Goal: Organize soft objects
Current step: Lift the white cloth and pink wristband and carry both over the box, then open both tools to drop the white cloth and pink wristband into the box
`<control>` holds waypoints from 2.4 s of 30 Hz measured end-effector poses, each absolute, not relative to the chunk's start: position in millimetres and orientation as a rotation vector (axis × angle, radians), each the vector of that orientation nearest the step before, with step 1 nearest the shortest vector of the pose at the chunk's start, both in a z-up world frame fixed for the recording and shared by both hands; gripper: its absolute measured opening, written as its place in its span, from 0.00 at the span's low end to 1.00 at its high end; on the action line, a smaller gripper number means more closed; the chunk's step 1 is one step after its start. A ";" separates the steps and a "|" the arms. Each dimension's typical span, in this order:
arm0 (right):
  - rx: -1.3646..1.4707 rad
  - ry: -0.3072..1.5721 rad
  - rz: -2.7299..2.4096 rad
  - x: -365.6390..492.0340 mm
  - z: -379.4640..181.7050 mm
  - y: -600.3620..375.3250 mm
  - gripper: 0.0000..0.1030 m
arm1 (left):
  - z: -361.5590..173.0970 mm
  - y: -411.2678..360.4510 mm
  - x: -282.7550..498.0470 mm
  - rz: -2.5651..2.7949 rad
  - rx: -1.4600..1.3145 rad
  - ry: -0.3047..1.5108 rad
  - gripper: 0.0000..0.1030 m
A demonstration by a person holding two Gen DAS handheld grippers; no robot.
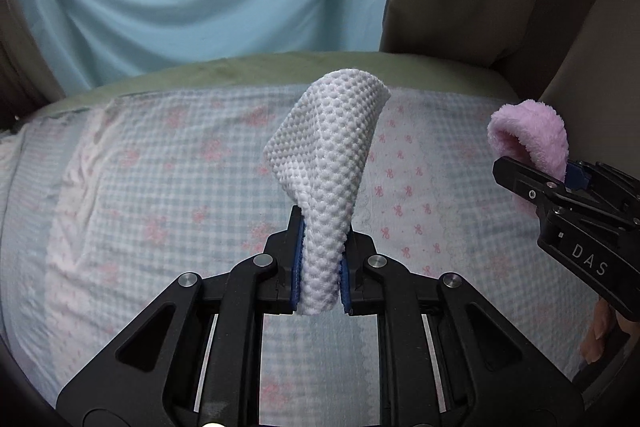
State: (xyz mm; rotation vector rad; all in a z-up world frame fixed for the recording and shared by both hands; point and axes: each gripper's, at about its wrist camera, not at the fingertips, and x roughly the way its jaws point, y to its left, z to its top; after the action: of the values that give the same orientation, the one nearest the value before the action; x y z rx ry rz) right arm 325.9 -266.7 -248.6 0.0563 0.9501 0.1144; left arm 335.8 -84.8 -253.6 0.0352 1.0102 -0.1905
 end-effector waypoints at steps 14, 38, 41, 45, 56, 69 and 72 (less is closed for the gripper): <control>0.065 0.903 0.114 189.8 -121.7 -239.3 0.38 | -135.7 -41.4 188.6 -0.217 0.019 0.948 0.12; 0.156 1.156 0.027 -30.3 -180.3 -223.6 0.38 | -184.8 4.2 -17.6 -0.292 0.032 1.200 0.12; 0.170 1.195 0.019 -35.1 -197.1 -225.4 0.38 | -203.7 -12.5 -24.2 -0.338 0.056 1.252 0.12; 0.177 1.253 0.018 -35.3 -222.1 -225.9 0.38 | -230.0 -42.7 -26.1 -0.400 0.104 1.311 0.12; 0.256 1.416 -0.011 -14.5 -299.4 -238.1 0.38 | -319.3 -85.5 -23.7 -0.486 0.269 1.452 0.12; 0.343 1.456 0.015 15.4 -342.0 -247.6 0.99 | -348.3 -77.8 -5.8 -0.483 0.341 1.427 1.00; 0.361 1.470 0.008 15.5 -344.6 -252.4 0.99 | -346.2 -73.2 -1.8 -0.477 0.331 1.436 1.00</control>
State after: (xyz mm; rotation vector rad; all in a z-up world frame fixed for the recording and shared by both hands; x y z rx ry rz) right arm 15.5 -252.4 -344.6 0.3615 1.4698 0.0080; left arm -1.8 -73.2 -346.2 0.3309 1.4364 -0.4767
